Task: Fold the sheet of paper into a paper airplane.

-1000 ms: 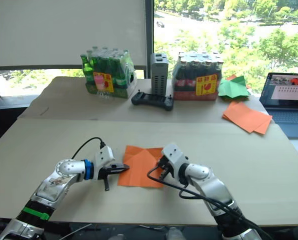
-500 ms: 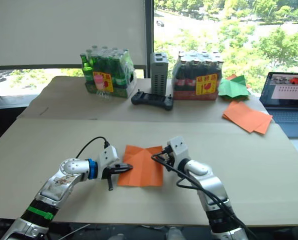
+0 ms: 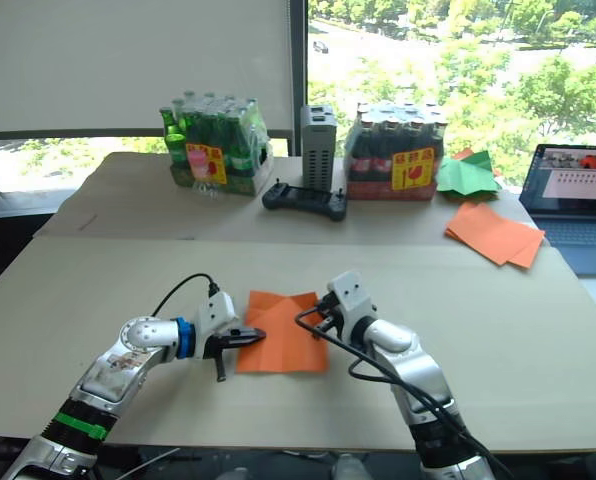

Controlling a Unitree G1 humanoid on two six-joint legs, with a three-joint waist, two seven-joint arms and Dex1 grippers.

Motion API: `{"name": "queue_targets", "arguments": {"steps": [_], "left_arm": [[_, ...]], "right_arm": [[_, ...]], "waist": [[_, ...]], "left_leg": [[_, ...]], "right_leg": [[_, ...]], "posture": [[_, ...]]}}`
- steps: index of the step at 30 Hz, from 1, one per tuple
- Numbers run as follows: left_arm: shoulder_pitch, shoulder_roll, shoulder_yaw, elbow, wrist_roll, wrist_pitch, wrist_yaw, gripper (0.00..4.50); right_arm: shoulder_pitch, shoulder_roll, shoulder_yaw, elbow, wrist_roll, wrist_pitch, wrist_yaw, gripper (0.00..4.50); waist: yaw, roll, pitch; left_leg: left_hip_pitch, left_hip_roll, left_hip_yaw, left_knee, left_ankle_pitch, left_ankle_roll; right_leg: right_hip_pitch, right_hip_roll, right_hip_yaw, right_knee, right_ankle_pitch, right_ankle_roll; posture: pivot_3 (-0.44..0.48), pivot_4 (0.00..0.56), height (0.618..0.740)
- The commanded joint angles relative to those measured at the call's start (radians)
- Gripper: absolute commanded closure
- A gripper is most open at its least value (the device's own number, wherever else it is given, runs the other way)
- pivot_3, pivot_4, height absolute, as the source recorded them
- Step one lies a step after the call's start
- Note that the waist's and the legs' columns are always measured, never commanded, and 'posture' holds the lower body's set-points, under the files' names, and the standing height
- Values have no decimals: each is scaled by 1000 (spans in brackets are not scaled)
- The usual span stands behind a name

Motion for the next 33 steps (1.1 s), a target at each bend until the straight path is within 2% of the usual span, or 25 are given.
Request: {"name": "queue_targets", "arguments": {"steps": [1,8,16,23,27,33], "left_arm": [[-13,6,6,-10,-3,6,-9,4500],[-8,15,7,-9,1,6,-22,4500],[-28,12,12,1,-6,22,-24,4500],[-119,-4,36,37,-53,74,-59,4500],[-177,-1,6,120,-10,23,-84,4500],[-286,-70,-8,275,22,-21,-78,4500]], "right_arm": [[18,-56,73,-97,-101,-143,10,4475],[63,-159,225,-118,-354,-312,-19,4475],[63,-176,308,-90,-515,-362,9,4475],[62,-160,318,-60,-545,-346,65,4475],[72,-171,335,-44,-571,-347,98,4475],[59,-152,334,-18,-588,-349,110,4475]], "waist": [[0,0,0],[-1,0,0],[-1,0,0],[1,0,0],[1,0,0],[-1,-1,0]], "left_leg": [[0,0,0,0,0,0],[0,0,0,0,0,0],[0,0,0,0,0,0],[0,0,0,0,0,0],[0,0,0,0,0,0],[1,0,0,1,0,0]], "right_leg": [[0,0,0,0,0,0],[0,0,0,0,0,0],[0,0,0,0,0,0],[0,0,0,0,0,0],[1,0,0,0,0,0],[1,0,0,0,0,0]], "posture": [[0,150,733],[0,150,733],[0,150,733],[0,150,733],[0,150,733],[0,150,733]]}}
